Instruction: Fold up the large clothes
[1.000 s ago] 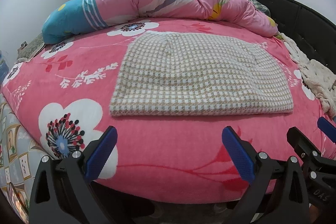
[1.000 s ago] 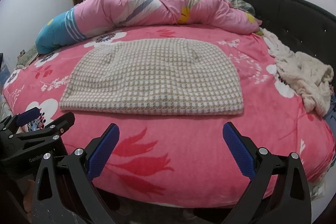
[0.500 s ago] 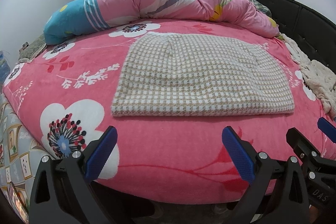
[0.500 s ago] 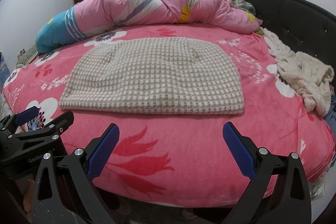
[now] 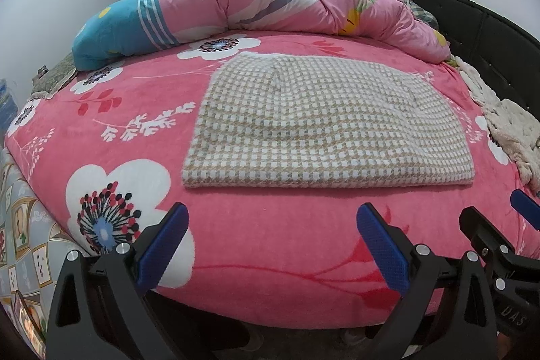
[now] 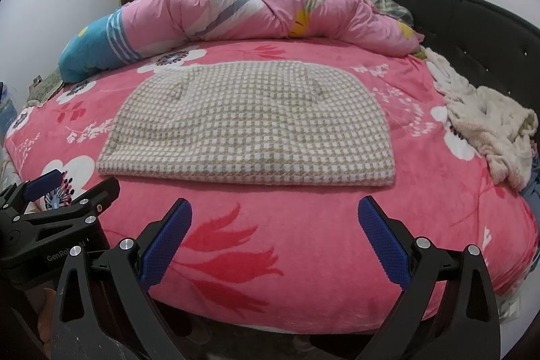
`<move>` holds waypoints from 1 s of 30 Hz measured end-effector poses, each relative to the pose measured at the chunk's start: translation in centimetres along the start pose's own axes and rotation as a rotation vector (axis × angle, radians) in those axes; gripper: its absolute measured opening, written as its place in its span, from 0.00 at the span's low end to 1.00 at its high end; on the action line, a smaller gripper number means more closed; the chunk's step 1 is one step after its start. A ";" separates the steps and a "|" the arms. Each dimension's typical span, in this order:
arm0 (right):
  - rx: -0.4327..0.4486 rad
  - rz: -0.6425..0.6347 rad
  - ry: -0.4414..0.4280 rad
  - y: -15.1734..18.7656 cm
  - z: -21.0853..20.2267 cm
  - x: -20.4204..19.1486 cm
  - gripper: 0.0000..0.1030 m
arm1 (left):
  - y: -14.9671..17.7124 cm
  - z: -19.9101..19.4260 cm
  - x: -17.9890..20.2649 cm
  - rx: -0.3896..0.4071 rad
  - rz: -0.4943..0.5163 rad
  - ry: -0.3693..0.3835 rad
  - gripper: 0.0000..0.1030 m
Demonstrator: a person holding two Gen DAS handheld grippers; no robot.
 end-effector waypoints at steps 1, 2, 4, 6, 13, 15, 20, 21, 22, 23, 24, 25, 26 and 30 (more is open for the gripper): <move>0.001 -0.002 0.000 0.0 0.0 0.0 0.92 | 0.0 0.0 -0.1 0.000 0.000 -0.001 0.95; 0.001 -0.003 0.000 -0.1 0.0 0.0 0.92 | 0.0 0.0 0.0 0.001 -0.002 -0.003 0.95; 0.001 -0.004 -0.001 -0.2 0.0 0.0 0.92 | 0.0 0.0 0.1 0.000 -0.004 -0.002 0.95; 0.000 -0.003 0.000 -0.2 0.0 0.1 0.92 | 0.0 0.0 0.1 0.002 -0.003 -0.004 0.95; 0.001 -0.006 -0.001 -0.4 0.0 0.2 0.92 | -0.1 0.0 0.1 0.002 -0.003 -0.005 0.95; 0.002 -0.006 -0.002 -0.4 0.0 0.2 0.92 | -0.1 -0.1 0.1 0.003 -0.004 -0.005 0.95; 0.002 -0.007 -0.001 -0.5 0.0 0.2 0.92 | -0.1 0.0 0.1 0.003 -0.003 -0.004 0.95; 0.002 -0.006 -0.001 -0.4 0.0 0.3 0.92 | -0.1 0.0 0.0 0.003 -0.003 -0.005 0.95; 0.002 -0.006 -0.002 -0.4 0.0 0.3 0.92 | -0.1 0.0 0.0 0.003 -0.004 -0.005 0.95; 0.003 -0.006 -0.002 -0.4 0.0 0.3 0.92 | -0.1 0.0 0.0 0.003 -0.003 -0.005 0.95; 0.002 -0.007 -0.002 -0.4 0.0 0.3 0.92 | -0.2 -0.1 0.1 0.004 -0.003 -0.005 0.95; 0.003 -0.007 -0.002 -0.4 0.0 0.3 0.92 | -0.2 0.0 0.0 0.004 -0.003 -0.005 0.95; 0.003 -0.008 -0.002 -0.4 0.0 0.2 0.92 | -0.2 0.0 0.0 0.004 -0.004 -0.005 0.95; 0.002 -0.008 -0.002 -0.4 0.0 0.2 0.92 | -0.1 0.0 0.0 0.003 -0.003 -0.004 0.95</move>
Point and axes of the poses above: each gripper's, at about its wrist camera, not at the fingertips, and z roughly the way its jaws point, x to its right, y to its underside, the point moved 6 cm from there along z, roughly the way its jaws point, and after that the axes turned 5 degrees about -z, right-handed, at the moved point
